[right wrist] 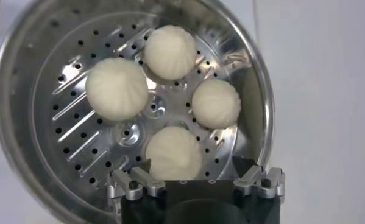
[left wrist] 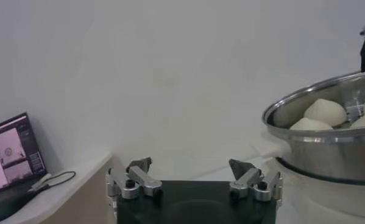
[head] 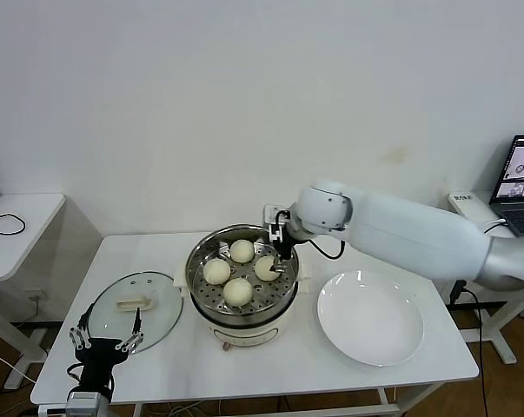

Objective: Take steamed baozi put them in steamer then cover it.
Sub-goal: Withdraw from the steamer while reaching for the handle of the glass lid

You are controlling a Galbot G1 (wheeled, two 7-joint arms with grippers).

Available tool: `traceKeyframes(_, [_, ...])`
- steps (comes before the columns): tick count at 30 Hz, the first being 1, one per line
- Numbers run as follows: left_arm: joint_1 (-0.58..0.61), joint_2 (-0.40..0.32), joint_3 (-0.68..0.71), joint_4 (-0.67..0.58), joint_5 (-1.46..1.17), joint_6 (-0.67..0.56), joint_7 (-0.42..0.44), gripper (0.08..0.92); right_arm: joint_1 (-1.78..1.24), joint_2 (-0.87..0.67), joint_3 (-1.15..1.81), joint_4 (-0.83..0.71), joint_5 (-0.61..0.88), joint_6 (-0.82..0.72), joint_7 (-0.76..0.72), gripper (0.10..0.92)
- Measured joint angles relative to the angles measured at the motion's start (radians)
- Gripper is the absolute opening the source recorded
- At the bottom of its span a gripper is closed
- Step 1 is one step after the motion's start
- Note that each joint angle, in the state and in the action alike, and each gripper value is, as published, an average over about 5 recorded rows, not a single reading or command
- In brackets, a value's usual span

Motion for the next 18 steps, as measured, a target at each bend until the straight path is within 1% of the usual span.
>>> traceKeyframes(5, [-0.008, -0.007, -0.004, 0.014, -0.006, -0.020, -0.002, 0.823, -0.119, -0.076, 0.114, 0.076, 0.031, 0.045, 0.129, 0.823])
traceKeyframes(10, [-0.009, -0.020, -0.001, 0.030, -0.003, -0.044, -0.007, 0.823, -0.309, -0.126, 0.286, 0.134, 0.033, 0.139, 0.283, 0.823])
traceKeyframes(14, [-0.010, -0.032, 0.005, 0.045, 0.005, -0.057, -0.014, 0.823, -0.497, -0.132, 0.463, 0.162, 0.007, 0.237, 0.391, 0.823])
traceKeyframes(18, [-0.017, -0.039, 0.006, 0.062, 0.012, -0.067, -0.028, 0.823, -0.706, -0.103, 0.666, 0.175, -0.041, 0.348, 0.463, 0.823])
